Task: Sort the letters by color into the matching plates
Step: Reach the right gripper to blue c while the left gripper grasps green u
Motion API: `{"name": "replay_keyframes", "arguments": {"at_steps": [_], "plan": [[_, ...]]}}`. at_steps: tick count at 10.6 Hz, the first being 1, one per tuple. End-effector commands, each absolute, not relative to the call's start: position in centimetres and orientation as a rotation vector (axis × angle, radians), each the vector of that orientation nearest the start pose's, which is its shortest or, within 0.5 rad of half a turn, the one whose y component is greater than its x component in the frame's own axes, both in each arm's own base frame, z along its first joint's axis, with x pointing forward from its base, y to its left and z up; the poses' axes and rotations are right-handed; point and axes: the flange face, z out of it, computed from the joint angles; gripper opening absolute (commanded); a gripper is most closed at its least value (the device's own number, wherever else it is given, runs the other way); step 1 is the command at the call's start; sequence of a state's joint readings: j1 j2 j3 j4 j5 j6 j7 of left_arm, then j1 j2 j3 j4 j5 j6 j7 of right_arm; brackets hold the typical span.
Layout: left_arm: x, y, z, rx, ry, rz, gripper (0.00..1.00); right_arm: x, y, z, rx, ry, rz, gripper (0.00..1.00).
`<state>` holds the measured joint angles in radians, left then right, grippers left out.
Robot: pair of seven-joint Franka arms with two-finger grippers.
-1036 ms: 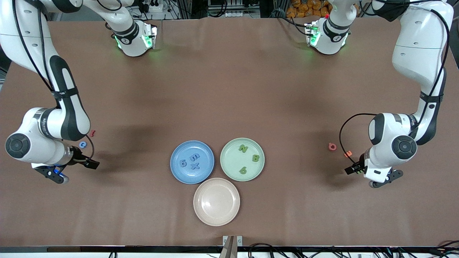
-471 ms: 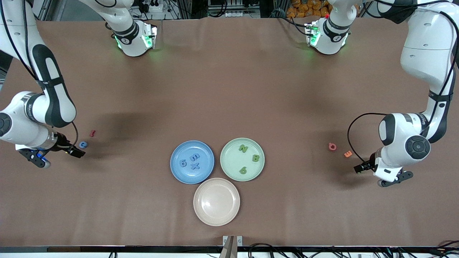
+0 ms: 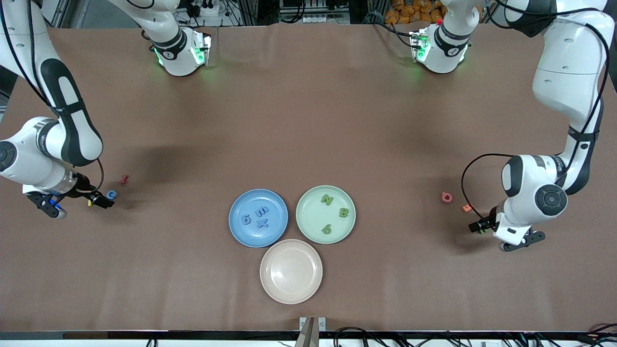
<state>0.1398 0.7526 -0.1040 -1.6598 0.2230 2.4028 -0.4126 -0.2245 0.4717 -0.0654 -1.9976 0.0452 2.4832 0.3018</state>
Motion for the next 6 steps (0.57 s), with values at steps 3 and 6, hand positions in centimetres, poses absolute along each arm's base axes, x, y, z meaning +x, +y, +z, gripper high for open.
{"name": "replay_keyframes", "arguments": {"at_steps": [3,6], "plan": [[68.7,3.8,17.0,-3.048,-0.523,-0.052,0.00,56.6,-18.1,19.3,-2.962,0.953,-0.057,1.00],[69.1,3.2,17.3,-3.053,-0.549,-0.064,0.00,56.4,-18.2,18.5,-2.971,0.932,-0.048,0.99]]}}
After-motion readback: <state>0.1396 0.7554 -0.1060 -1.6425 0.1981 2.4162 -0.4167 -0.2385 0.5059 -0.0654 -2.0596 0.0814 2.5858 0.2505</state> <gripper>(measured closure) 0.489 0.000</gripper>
